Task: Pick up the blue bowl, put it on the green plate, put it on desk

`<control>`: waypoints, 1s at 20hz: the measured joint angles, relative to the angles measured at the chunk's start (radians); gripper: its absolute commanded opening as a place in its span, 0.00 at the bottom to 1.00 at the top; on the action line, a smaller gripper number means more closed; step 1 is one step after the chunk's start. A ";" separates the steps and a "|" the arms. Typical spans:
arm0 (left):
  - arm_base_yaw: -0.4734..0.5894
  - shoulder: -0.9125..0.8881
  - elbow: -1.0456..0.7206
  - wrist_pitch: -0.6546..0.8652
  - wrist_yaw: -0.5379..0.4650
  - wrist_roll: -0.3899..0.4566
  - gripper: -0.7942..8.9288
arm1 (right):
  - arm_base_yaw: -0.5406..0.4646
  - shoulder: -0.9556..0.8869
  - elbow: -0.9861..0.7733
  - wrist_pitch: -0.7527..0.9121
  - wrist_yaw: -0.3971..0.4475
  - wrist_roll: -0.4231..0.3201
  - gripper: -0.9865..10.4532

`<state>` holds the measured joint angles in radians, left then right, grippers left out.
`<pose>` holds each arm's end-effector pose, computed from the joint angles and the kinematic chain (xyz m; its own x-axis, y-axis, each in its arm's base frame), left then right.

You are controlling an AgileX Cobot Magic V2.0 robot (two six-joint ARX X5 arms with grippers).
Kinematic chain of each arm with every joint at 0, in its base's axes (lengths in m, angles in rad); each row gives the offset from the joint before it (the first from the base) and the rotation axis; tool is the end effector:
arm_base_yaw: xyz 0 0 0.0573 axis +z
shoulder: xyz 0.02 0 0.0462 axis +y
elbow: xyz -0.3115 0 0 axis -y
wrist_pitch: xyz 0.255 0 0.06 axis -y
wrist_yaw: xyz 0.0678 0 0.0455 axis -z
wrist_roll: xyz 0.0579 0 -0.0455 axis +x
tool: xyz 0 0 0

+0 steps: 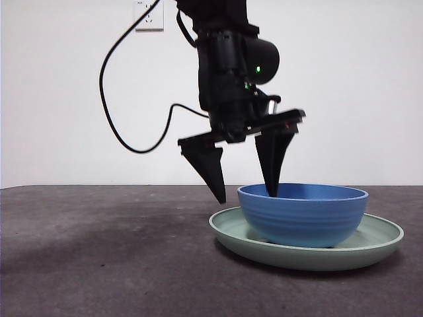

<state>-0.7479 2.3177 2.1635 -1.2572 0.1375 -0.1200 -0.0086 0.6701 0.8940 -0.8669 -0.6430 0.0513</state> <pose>0.3705 -0.3545 0.2286 0.0220 -0.2074 -0.9780 0.5980 0.7867 -0.1534 0.1028 0.0338 0.3436 0.6456 0.5941 -0.4799 -0.4416 0.8031 0.4001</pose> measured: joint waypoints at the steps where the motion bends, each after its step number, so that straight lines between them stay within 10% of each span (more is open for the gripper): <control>1: 0.004 -0.007 0.018 -0.027 0.000 0.004 0.51 | 0.000 0.000 0.000 0.000 0.000 0.000 0.57; 13: 0.011 -0.496 0.010 -0.159 -0.001 0.083 0.64 | 0.000 0.000 0.000 0.000 0.000 0.000 0.57; 20: 0.027 -0.898 -0.310 -0.031 -0.001 0.122 0.63 | 0.000 0.001 0.000 0.000 0.000 0.000 0.57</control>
<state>-0.7208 1.4200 1.8538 -1.2884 0.1368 0.0017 -0.0086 0.6712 0.8940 -0.8669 -0.6430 0.0513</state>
